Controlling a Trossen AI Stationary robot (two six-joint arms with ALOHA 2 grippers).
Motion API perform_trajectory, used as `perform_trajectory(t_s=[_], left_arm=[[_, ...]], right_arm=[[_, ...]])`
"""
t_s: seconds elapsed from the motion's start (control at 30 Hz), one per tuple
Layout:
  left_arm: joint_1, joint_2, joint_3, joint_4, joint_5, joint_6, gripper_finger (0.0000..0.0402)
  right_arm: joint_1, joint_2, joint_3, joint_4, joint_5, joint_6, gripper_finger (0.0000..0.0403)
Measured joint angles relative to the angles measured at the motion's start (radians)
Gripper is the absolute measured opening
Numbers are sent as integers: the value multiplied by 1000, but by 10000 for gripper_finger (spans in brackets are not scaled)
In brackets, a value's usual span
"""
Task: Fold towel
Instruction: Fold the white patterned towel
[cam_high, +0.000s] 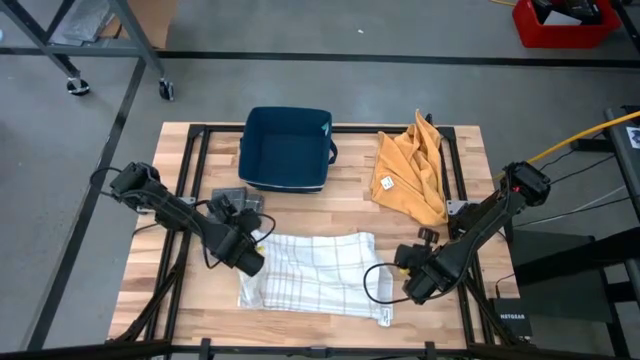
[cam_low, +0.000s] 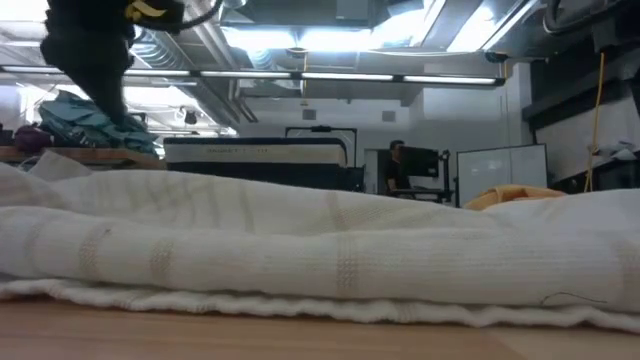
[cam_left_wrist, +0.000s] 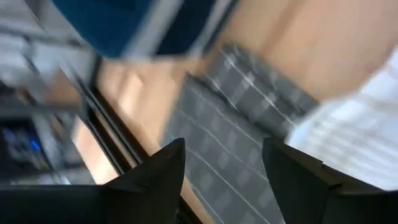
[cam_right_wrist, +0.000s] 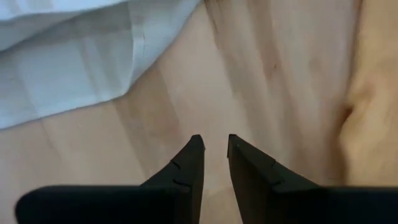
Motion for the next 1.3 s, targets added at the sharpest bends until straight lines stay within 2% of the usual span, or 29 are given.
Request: perform_trajectory(t_s=[0.1, 0.2, 0.27, 0.37, 0.47, 0.57, 0.67, 0.77, 0.93, 1.13, 1.3], left_arm=[[0, -1, 0, -1, 198, -40, 201], [-40, -17, 0, 26, 369, -74, 197], [-88, -31, 0, 77, 429, -90, 197], [-179, -46, 0, 176, 466, -125, 197], [-280, -48, 0, 294, 466, -206, 196], [-369, -31, 1, 446, 446, -297, 196], [-438, -1, 1, 572, 371, -387, 196], [-476, 44, 1, 633, 269, -542, 196], [-497, 116, 1, 653, 230, -761, 196], [-503, 179, 1, 833, 121, -775, 196], [-488, 231, 1, 838, 89, -788, 196]], right_arm=[[0, 0, 0, 59, -142, 75, 76], [1, 0, 0, 200, -274, 100, 76], [11, 0, 0, 307, -279, 101, 76], [31, 0, 2, 436, -216, 101, 76], [54, 0, 2, 496, -153, 129, 76], [71, 4, 2, 499, -77, 242, 76], [75, 22, 2, 510, -33, 362, 76], [72, 54, 2, 548, -31, 453, 76], [72, 107, 2, 644, -39, 514, 76], [72, 136, 2, 723, -29, 519, 76], [72, 166, 2, 738, -30, 528, 76]])
